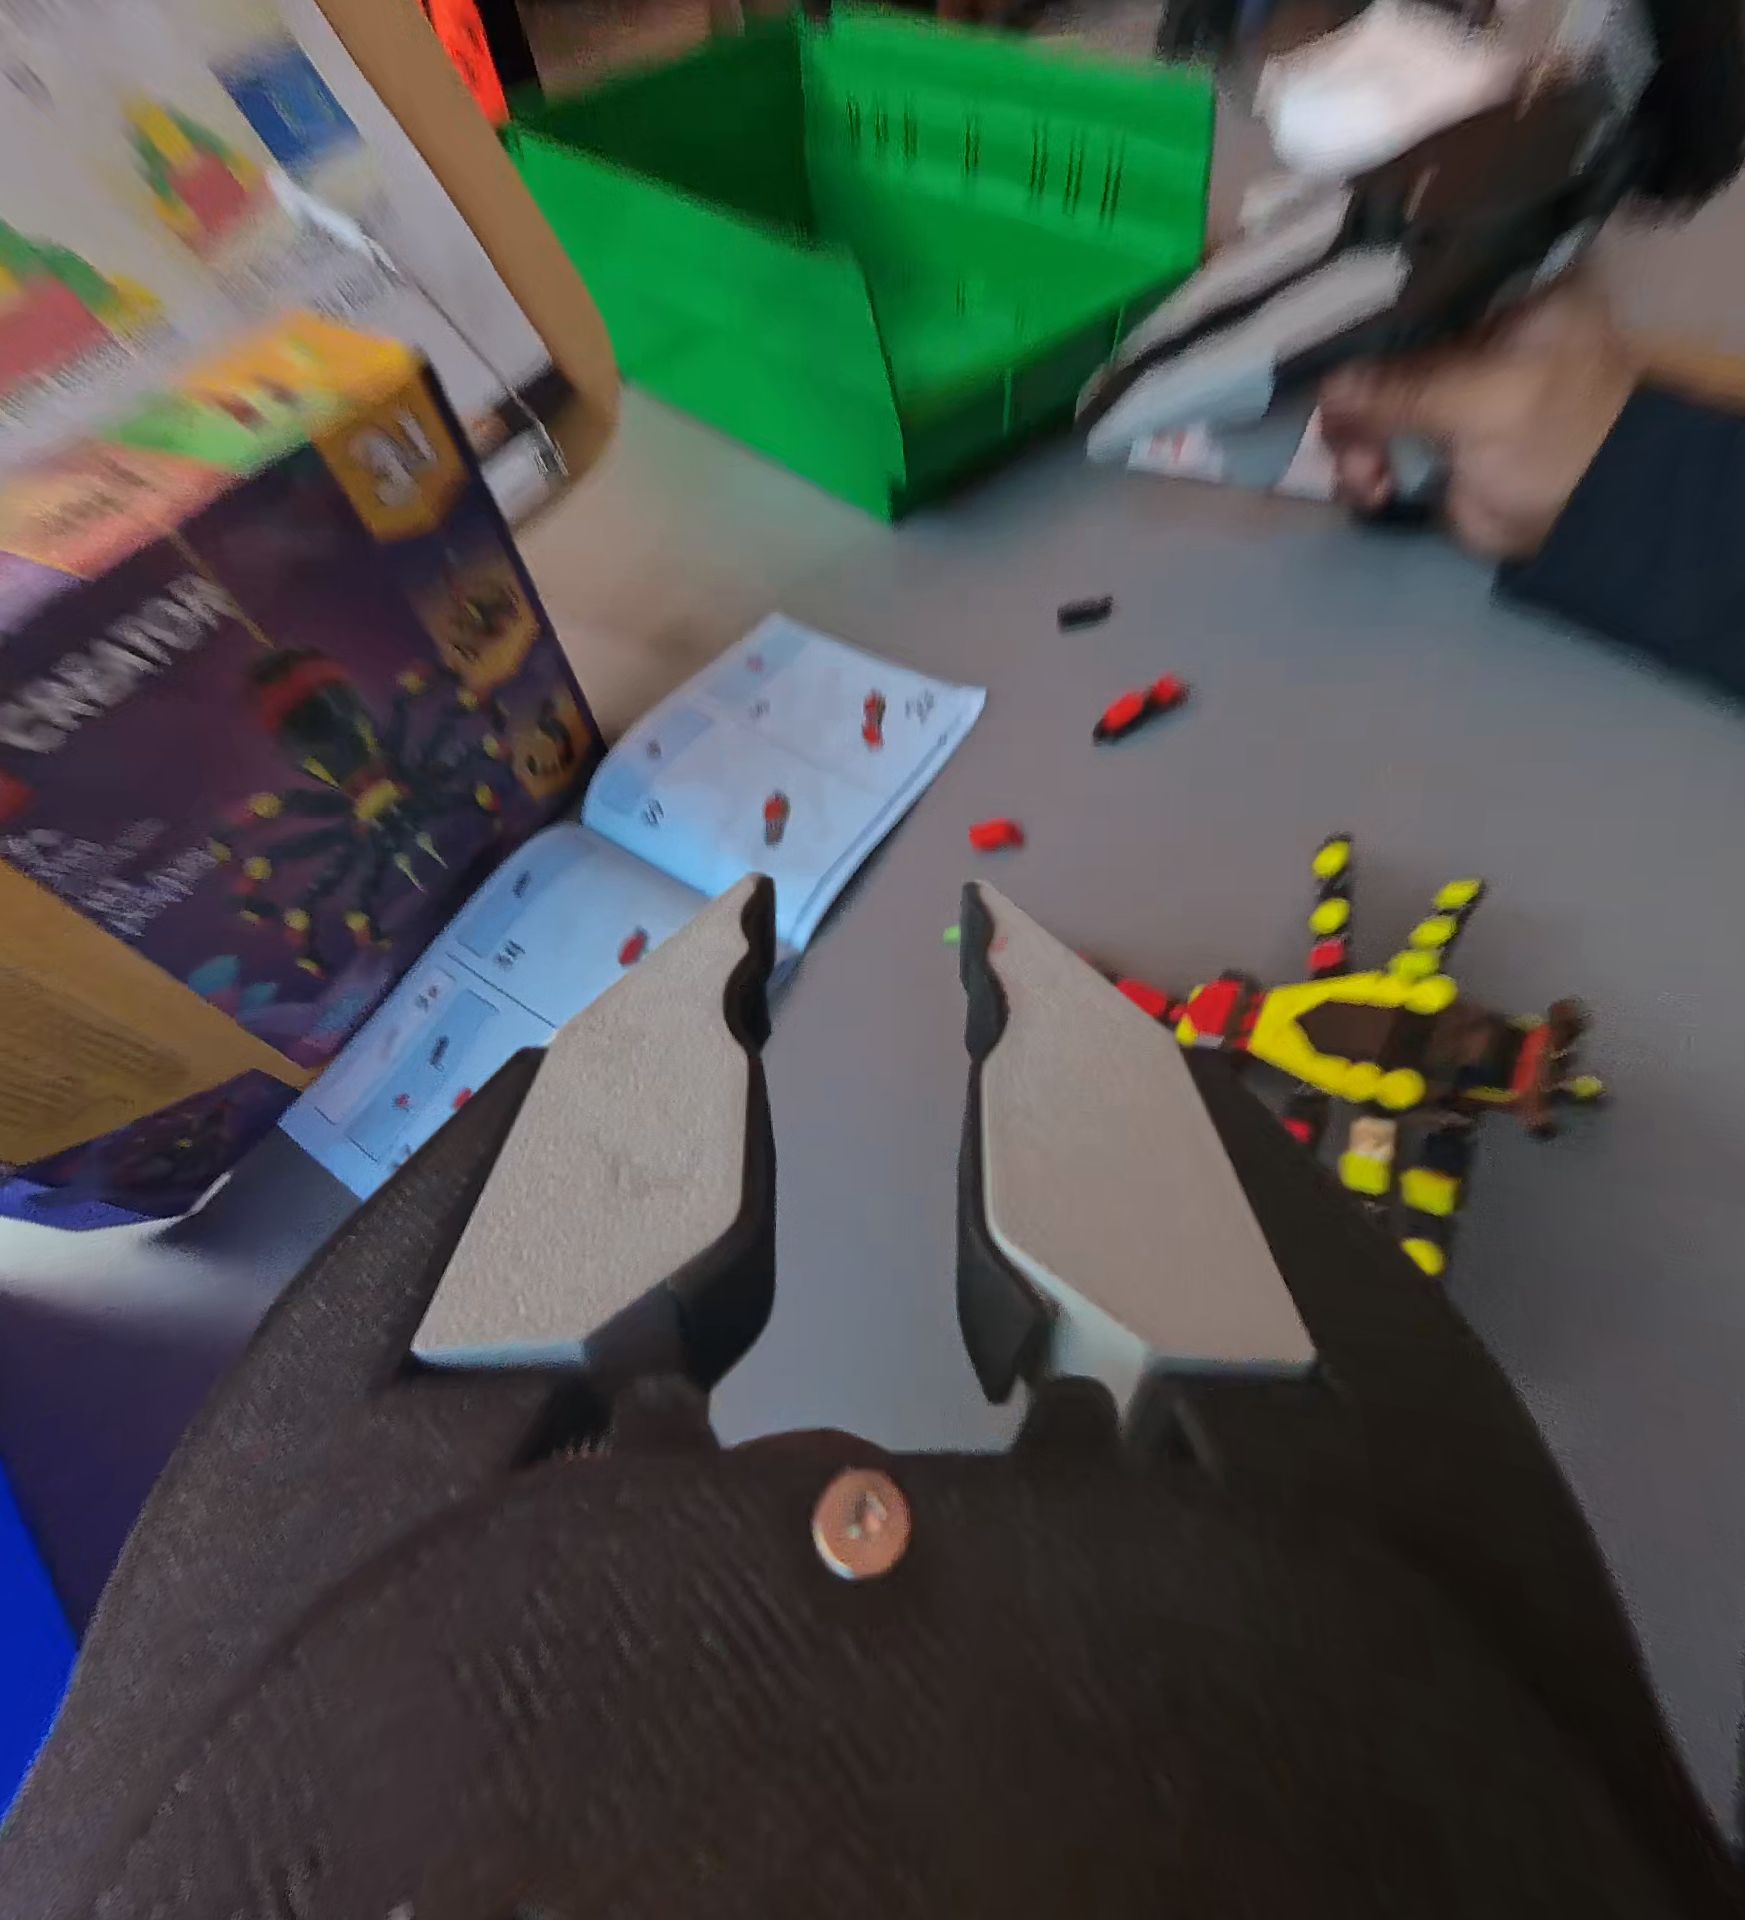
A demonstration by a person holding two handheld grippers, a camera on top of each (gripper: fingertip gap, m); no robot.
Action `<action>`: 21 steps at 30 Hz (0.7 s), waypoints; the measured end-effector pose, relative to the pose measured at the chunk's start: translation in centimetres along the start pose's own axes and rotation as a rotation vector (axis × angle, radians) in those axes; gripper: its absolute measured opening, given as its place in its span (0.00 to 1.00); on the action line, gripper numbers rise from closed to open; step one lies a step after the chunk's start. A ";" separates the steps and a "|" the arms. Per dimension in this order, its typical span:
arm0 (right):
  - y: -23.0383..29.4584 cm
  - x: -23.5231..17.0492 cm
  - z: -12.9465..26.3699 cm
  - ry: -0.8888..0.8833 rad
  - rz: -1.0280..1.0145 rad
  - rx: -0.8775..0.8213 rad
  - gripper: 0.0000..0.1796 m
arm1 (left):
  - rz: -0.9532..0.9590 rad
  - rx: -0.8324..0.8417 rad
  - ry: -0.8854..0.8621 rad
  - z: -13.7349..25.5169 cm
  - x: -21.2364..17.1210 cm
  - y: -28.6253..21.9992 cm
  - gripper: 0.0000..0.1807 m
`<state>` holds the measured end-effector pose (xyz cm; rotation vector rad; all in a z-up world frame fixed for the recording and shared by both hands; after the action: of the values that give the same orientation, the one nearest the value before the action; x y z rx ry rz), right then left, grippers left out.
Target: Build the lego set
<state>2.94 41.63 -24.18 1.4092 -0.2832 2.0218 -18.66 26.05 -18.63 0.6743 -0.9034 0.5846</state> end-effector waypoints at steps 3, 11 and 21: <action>0.0 0.1 0.1 -0.006 0.001 0.002 0.10 | 0.066 0.019 -0.159 5.5 4.4 2.6 0.20; 0.4 0.0 0.1 -0.010 0.041 -0.005 0.10 | 0.092 0.234 -0.031 17.3 0.7 9.5 0.25; 0.2 -0.8 -0.5 0.047 0.093 -0.076 0.08 | 0.176 0.102 0.332 19.4 -13.1 8.4 0.11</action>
<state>2.61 41.49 -25.05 1.3221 -0.4071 2.0932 -40.92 14.93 -18.83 0.5704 -0.6279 0.8762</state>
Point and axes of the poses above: each gripper's, where its closed fingertips meet, z back along the fingers, x out of its top, y = z × x across the jaws, the point moved 1 cm from there along z, back along the fingers, and after that the axes turned 14 degrees about -z, right-handed, at the moved point
